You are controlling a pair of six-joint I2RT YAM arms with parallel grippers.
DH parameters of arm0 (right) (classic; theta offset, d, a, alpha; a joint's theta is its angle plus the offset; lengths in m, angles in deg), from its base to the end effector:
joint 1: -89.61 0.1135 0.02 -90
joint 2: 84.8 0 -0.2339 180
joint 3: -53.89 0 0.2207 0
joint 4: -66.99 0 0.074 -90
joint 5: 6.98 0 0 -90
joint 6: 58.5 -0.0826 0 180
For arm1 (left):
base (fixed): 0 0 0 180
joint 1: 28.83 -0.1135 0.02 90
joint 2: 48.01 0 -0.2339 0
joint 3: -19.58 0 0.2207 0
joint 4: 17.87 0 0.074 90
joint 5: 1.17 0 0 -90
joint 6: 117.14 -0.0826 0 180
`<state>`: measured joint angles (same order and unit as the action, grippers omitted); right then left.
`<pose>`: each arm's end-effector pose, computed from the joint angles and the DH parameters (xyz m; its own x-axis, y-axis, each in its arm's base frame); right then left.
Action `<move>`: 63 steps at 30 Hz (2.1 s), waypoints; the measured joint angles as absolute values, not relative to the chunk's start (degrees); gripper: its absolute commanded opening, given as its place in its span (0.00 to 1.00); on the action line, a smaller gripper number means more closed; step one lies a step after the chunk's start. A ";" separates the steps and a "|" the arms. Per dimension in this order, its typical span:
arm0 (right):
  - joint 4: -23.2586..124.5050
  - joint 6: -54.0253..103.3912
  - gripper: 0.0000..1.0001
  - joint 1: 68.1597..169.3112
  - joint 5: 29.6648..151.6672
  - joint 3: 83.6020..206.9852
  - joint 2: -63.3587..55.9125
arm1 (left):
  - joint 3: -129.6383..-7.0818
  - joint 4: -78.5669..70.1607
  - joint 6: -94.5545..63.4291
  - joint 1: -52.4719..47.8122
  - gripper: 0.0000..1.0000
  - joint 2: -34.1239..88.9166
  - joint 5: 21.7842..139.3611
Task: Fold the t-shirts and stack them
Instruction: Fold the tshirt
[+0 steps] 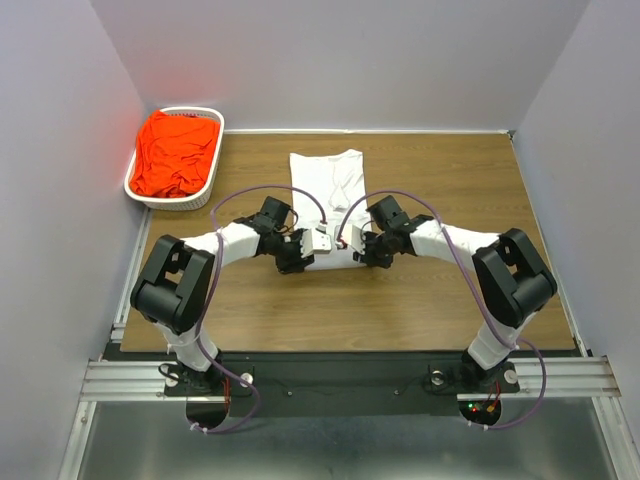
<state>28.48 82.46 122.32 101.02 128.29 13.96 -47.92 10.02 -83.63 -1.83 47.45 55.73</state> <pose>0.2607 0.1978 0.1179 0.0196 -0.8653 -0.5008 -0.9800 0.0825 -0.1810 0.2625 -0.1844 0.1244 0.1378 0.7137 -0.6867 0.9756 0.0220 0.2186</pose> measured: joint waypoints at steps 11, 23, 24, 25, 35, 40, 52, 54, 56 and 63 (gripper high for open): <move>30.20 78.09 0.01 121.88 98.90 129.27 14.28 | -54.45 14.70 -81.62 -2.87 0.00 48.57 56.19; 20.41 74.70 0.01 119.69 100.06 137.34 4.86 | -62.10 27.18 -82.87 -3.07 0.00 38.10 55.32; 18.99 74.50 0.01 119.69 100.57 137.34 3.86 | -61.60 27.99 -83.15 -2.76 0.00 37.00 55.19; 17.15 74.20 0.01 119.74 101.26 137.34 2.59 | -60.55 29.21 -83.41 -1.96 0.00 35.04 55.10; -1.45 71.22 0.00 122.30 109.92 137.38 -11.09 | -56.16 44.90 -85.84 4.73 0.00 19.69 49.20; -4.68 71.83 0.01 122.25 109.46 143.63 -5.43 | -59.46 48.75 -85.66 4.27 0.00 22.10 47.45; -3.57 78.28 0.09 115.41 110.36 165.23 27.44 | -74.45 46.39 -89.25 -11.99 0.21 52.08 43.05; -2.65 78.48 0.14 115.08 110.62 167.63 31.86 | -77.01 45.23 -89.40 -13.34 0.24 58.03 42.92; -2.06 78.46 0.15 114.89 110.95 168.62 35.68 | -79.67 44.69 -89.01 -14.26 0.26 63.54 42.81; -0.96 76.10 0.14 114.80 112.78 168.33 39.81 | -81.05 42.37 -87.22 -15.00 0.26 70.40 43.32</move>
